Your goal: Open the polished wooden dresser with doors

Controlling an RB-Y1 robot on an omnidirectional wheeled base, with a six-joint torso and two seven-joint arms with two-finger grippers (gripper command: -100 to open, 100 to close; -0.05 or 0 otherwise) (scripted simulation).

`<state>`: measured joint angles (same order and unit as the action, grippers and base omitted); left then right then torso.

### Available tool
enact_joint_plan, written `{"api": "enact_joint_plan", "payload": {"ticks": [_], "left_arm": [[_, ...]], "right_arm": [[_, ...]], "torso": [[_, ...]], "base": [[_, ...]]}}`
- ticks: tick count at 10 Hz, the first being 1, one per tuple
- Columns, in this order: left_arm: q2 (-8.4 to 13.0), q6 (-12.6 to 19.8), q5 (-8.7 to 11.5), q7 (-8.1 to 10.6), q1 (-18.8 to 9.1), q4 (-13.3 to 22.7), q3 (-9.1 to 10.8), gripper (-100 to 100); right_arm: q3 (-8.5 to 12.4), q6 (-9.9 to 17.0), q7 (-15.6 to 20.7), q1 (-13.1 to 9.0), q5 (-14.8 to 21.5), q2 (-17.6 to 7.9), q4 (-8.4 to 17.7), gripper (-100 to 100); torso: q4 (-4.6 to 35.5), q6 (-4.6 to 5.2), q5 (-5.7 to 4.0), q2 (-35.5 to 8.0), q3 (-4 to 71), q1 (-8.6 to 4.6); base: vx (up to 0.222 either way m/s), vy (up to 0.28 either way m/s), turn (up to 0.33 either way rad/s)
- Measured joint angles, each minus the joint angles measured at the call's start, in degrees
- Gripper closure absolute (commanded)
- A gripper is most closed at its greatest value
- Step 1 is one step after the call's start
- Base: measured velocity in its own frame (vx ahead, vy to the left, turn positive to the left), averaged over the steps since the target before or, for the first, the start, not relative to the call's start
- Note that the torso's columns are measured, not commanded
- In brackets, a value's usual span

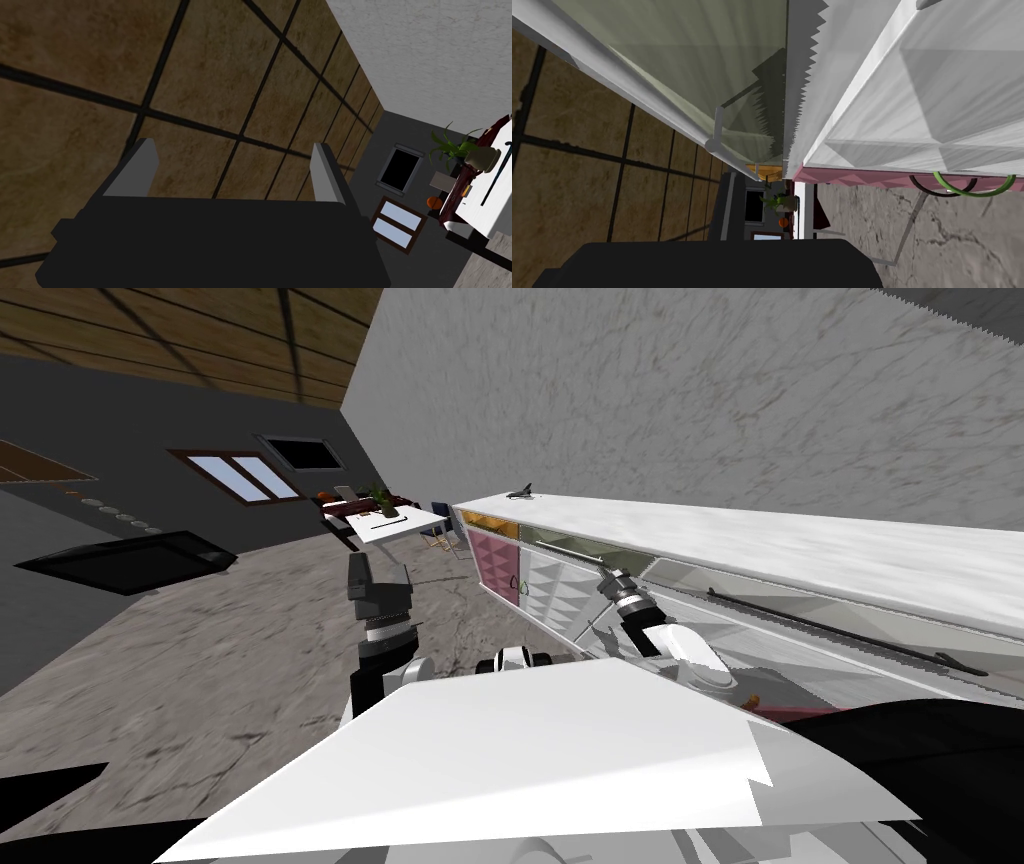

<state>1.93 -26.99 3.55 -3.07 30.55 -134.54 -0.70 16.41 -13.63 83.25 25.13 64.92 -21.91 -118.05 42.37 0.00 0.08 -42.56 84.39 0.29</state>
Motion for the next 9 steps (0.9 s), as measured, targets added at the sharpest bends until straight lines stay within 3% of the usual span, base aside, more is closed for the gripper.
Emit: {"api": "enact_joint_plan", "payload": {"ticks": [3,4,9], "left_arm": [[0.0,0.0,0.0,0.0,0.0,0.0,0.0,0],[0.0,0.0,0.0,0.0,0.0,0.0,0.0,0],[0.0,0.0,0.0,0.0,0.0,0.0,0.02,0]], "right_arm": [[0.0,-0.1,-0.4,0.9,-0.1,-0.2,-1.2,100],[0.0,-0.1,-0.4,1.0,-0.1,-0.2,-1.3,-100],[1.9,0.2,-2.8,1.6,-1.0,-3.7,-0.9,-100]], "torso": [[-0.1,0.0,-0.09,0.2,0.1,-0.31],[-0.1,-0.01,-0.16,0.5,0.3,-0.59],[-0.1,0.0,-0.07,0.3,0.2,-0.22]], "base": [[-0.118,0.12,-0.029],[0.066,-0.037,0.002],[0.12,-0.085,0.007]]}}
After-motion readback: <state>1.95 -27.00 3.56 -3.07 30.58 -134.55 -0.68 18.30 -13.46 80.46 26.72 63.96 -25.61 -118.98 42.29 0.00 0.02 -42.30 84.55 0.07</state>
